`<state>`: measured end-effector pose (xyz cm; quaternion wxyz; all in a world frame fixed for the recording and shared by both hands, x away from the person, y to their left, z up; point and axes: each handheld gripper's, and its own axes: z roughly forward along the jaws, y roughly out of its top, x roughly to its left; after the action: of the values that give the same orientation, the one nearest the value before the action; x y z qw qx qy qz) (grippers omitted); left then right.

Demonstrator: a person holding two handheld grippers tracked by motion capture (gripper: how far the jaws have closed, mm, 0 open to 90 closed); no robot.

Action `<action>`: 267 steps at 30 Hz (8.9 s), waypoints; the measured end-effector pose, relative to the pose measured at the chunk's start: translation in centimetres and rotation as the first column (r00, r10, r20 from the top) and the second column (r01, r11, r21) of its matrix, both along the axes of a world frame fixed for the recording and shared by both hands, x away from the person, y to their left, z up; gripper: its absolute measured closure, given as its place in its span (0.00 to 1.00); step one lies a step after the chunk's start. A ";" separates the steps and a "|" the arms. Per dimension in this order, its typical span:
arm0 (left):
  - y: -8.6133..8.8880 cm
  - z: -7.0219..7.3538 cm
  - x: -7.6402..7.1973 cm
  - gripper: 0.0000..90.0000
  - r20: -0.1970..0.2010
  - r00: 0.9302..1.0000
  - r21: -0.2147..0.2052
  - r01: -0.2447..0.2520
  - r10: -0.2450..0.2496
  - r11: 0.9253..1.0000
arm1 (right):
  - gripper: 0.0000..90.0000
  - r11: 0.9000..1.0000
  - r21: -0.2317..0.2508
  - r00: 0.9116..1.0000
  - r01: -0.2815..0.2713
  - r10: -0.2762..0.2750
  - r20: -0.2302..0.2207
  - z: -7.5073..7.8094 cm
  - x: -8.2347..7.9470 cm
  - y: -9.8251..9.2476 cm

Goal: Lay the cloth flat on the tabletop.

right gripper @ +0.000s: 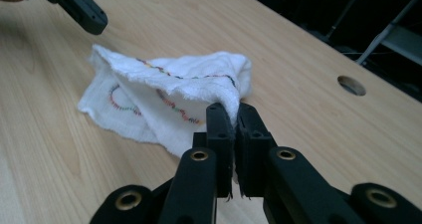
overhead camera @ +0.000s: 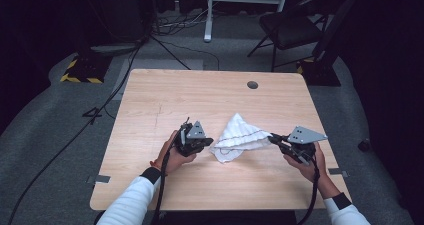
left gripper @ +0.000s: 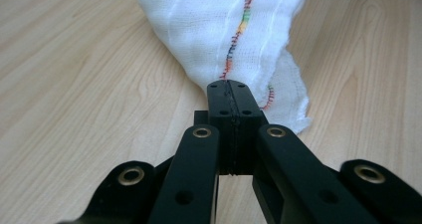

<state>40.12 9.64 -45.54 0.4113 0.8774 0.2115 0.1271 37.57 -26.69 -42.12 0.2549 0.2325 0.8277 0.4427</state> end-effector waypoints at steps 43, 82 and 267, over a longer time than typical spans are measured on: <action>1.2 3.5 -0.2 0.97 0.062 0.998 -0.065 0.015 -0.011 0.998 | 0.96 0.997 0.059 0.998 0.058 -0.060 0.032 2.1 0.1 -1.0; 3.9 13.9 -6.3 0.97 0.235 0.970 -0.164 -0.018 0.056 0.986 | 0.96 0.994 0.106 0.993 -0.030 0.017 0.118 9.5 -5.3 -0.1; 3.3 -3.1 10.8 0.94 -0.171 0.953 0.042 -0.248 0.252 0.968 | 0.97 0.899 -0.139 0.892 -0.416 0.374 -0.253 -7.1 -5.1 20.5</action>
<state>50.93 12.91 -48.64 0.3627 0.8556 0.3548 0.1027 32.43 -6.17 -49.18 0.0867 0.0809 0.9189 0.3761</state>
